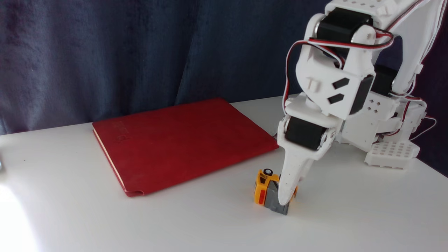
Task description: Grasp a toy truck onto the red notebook.
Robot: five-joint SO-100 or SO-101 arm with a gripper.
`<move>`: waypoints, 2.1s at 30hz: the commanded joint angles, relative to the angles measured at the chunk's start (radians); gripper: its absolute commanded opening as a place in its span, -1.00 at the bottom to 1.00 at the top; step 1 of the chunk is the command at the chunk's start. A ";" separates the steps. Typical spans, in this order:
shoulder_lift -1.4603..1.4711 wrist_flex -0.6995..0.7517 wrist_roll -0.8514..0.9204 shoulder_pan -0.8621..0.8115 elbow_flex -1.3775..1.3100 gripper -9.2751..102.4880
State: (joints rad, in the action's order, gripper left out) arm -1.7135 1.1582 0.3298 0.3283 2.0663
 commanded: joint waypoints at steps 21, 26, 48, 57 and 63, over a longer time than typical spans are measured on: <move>0.124 0.005 0.181 -0.109 -0.166 -0.47; 0.137 0.003 0.181 -0.106 -0.173 -0.63; -0.250 0.362 0.325 -0.278 -0.301 -0.83; 0.092 0.359 0.566 -0.624 -0.623 -0.83; 0.305 0.308 0.643 -0.735 -0.698 -0.83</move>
State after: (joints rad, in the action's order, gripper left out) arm -1.4389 1.4818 0.9434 -0.3666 1.4205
